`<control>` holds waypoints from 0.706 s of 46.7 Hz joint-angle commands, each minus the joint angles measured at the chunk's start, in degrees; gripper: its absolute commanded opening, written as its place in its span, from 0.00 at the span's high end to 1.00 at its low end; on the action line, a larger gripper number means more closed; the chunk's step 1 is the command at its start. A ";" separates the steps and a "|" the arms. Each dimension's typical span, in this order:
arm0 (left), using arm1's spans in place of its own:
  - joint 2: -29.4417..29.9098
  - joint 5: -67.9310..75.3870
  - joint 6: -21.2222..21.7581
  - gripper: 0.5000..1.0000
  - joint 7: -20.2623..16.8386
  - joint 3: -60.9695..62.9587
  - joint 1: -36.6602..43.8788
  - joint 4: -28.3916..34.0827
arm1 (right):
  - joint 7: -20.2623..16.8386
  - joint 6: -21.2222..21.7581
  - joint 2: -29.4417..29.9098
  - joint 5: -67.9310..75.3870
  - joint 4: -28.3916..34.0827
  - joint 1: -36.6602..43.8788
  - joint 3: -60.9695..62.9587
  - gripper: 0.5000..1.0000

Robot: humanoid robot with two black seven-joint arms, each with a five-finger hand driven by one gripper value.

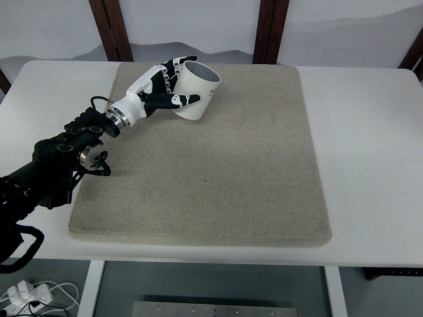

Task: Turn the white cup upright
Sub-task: 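Carry the held cup back over the mat with the left hand, then lower the cup upright onto the mat and open the left hand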

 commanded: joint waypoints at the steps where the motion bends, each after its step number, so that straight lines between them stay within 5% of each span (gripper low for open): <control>1: 0.14 0.09 0.01 0.16 0.00 0.03 0.00 0.00 | 0.01 0.00 0.00 0.00 0.00 0.01 0.06 0.10; 7: 0.32 0.00 0.01 0.03 0.00 0.03 0.00 0.00 | -0.08 0.00 0.00 0.00 0.00 0.01 0.06 0.10; 33: 0.67 0.00 -0.52 0.01 0.00 0.03 0.09 -0.09 | 0.01 0.00 0.00 0.00 0.00 0.01 -0.03 0.10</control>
